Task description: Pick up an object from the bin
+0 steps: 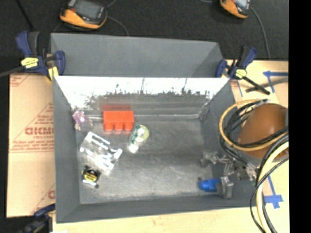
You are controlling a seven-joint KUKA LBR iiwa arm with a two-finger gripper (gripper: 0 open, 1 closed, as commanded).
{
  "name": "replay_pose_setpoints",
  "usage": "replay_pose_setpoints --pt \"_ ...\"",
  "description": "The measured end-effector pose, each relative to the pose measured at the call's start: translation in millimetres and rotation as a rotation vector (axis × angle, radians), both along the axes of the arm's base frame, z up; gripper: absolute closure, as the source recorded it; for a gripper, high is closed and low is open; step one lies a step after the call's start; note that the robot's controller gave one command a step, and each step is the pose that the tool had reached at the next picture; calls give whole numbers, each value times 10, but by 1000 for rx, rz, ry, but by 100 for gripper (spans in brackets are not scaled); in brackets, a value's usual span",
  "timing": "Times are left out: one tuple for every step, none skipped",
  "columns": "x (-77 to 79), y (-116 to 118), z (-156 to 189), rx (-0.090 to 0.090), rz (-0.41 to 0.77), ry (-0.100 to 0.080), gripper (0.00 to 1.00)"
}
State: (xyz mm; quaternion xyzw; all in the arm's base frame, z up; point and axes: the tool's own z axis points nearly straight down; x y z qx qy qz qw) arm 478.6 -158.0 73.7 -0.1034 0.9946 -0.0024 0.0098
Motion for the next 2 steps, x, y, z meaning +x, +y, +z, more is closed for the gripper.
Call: replay_pose_setpoints --pt "-32 -8 -13 0 3 11 100" --pt "201 761 1652 0 72 7 100"
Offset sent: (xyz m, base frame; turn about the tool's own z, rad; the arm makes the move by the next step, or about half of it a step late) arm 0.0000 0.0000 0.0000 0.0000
